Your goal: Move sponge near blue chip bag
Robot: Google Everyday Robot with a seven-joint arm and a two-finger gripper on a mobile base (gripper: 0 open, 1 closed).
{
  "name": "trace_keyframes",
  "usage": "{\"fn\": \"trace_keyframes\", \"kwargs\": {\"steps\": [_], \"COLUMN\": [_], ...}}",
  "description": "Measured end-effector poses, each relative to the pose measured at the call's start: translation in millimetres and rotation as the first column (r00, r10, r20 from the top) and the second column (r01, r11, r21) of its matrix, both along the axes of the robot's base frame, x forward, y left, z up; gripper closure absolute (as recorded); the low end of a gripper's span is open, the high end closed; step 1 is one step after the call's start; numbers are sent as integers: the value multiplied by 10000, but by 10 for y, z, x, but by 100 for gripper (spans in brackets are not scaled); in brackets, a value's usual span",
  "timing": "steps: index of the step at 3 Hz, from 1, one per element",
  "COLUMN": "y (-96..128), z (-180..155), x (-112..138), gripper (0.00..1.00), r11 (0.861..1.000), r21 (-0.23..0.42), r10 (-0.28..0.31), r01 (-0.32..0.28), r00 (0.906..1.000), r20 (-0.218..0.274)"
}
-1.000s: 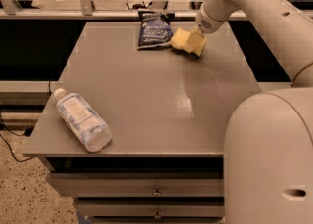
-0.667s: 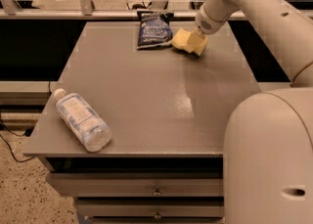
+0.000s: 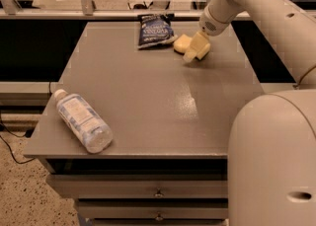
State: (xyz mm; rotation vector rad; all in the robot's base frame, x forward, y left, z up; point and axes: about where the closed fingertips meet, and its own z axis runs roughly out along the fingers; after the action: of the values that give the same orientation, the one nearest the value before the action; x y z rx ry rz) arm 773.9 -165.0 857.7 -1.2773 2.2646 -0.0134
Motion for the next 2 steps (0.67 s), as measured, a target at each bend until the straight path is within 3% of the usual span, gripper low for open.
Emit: {"fn": "trace_keyframes", "kwargs": {"steps": [1,2], "y": [-21,-192], "z": [69,202], "x": [-64,-210], "gripper": [0,0], "r11": [9988,9837], "r21": [467,1753], "r10": [129,373], "r01": [-128,-397], "r00": [9999,9992], "r20": [-14,173]}}
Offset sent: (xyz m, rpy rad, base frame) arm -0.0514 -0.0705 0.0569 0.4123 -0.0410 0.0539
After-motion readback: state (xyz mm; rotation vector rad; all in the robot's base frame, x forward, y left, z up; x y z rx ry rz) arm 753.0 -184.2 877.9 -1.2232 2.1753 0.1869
